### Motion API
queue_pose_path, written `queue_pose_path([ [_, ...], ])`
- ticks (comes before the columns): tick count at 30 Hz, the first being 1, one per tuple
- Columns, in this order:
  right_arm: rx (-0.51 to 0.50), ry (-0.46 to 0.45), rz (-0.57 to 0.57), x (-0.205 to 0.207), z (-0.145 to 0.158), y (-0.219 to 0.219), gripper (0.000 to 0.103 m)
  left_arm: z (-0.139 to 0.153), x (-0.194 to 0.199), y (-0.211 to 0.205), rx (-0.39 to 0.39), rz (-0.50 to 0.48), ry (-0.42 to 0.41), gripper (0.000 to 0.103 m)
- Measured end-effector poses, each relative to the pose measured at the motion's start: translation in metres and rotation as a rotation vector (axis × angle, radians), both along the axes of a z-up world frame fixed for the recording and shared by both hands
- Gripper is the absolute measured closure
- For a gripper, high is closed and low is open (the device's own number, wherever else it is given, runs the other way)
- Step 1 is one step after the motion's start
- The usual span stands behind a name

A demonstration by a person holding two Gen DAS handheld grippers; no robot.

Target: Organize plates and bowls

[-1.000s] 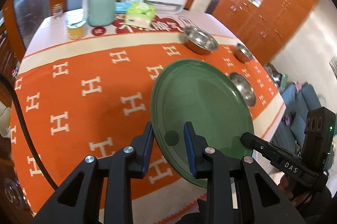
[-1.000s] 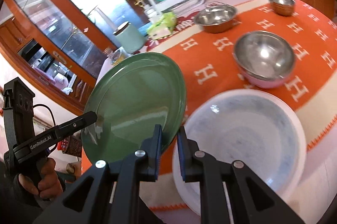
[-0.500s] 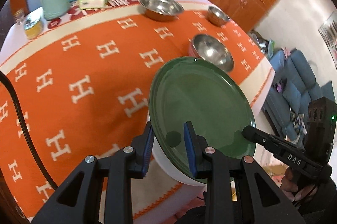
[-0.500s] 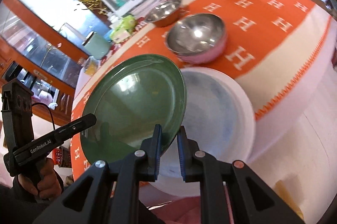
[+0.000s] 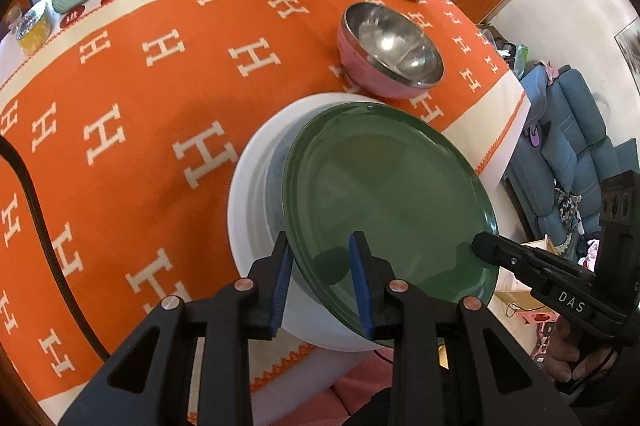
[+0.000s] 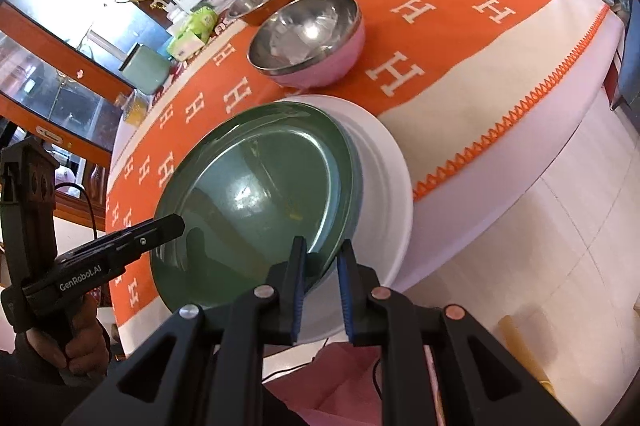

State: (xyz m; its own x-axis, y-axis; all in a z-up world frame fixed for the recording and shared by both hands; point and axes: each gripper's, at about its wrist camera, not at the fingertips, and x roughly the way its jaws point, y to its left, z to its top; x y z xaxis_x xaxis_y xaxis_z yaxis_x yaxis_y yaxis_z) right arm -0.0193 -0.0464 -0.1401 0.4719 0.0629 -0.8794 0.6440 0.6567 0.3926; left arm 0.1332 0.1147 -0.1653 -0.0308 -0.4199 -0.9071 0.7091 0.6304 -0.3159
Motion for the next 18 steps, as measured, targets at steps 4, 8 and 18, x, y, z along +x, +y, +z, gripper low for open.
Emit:
queue_pose_path([
  [4,0.005,0.024,0.007,0.0,-0.004,-0.003,0.088,-0.006,-0.002,-0.005,0.022,-0.001,0.013,0.077],
  [8,-0.003,0.05,0.017,0.002,-0.006,-0.005,0.087,-0.012,-0.002,-0.008,0.045,-0.006,0.031,0.077],
  [18,-0.039,0.086,0.049,0.015,-0.007,0.0,0.084,-0.022,0.005,-0.007,0.082,-0.01,0.053,0.077],
])
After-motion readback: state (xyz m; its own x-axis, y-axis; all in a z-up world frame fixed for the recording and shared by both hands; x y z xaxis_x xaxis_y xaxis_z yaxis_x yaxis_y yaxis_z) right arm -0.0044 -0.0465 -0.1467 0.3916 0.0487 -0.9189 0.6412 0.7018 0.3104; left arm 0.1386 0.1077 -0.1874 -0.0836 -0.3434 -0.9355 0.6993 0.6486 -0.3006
